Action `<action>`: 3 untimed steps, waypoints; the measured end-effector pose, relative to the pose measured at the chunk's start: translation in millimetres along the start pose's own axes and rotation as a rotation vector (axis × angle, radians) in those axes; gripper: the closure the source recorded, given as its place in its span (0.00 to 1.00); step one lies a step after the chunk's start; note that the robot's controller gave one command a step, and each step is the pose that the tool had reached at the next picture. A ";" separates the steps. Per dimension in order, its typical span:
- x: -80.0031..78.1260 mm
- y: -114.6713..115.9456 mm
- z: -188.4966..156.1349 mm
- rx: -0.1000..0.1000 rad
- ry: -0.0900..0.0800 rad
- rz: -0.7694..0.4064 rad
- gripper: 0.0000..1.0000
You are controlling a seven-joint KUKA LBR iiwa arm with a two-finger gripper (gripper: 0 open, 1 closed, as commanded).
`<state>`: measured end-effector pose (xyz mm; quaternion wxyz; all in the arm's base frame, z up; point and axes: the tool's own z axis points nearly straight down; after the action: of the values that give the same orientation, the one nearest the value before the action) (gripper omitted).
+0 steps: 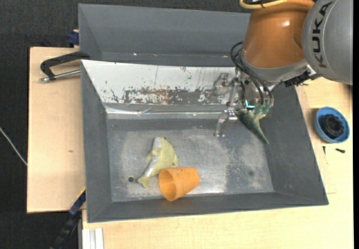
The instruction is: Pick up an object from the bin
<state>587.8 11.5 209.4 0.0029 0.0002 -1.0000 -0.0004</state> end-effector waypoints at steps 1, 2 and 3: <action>75.1 57.2 28.8 -0.003 0.002 0.054 0.00; 62.4 112.0 84.2 -0.003 -0.042 -0.112 0.00; 60.1 117.8 86.7 -0.008 -0.050 -0.121 0.00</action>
Offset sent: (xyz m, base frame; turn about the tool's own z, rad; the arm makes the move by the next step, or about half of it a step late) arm -0.0721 0.0521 -0.0270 0.0607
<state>527.2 129.4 123.1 -0.0222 0.0608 -0.9979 -0.0044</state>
